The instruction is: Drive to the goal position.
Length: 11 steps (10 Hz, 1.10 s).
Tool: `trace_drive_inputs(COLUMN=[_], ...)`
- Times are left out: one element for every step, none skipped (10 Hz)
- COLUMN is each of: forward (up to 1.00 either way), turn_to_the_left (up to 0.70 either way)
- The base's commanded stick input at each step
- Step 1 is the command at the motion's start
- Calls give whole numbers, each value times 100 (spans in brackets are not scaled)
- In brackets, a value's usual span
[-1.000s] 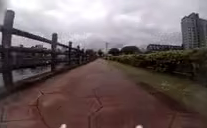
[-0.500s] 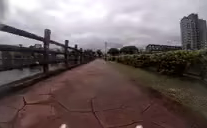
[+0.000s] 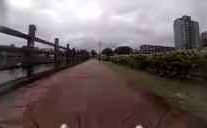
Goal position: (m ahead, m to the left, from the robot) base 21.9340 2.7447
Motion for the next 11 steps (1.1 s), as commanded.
trace_drive_inputs(forward=[85, 85, 85, 85, 85, 85, 85, 85, 85, 85, 85], turn_to_the_left=[1, 1, 1, 1, 1, 1, 1, 1, 1, 1, 1])
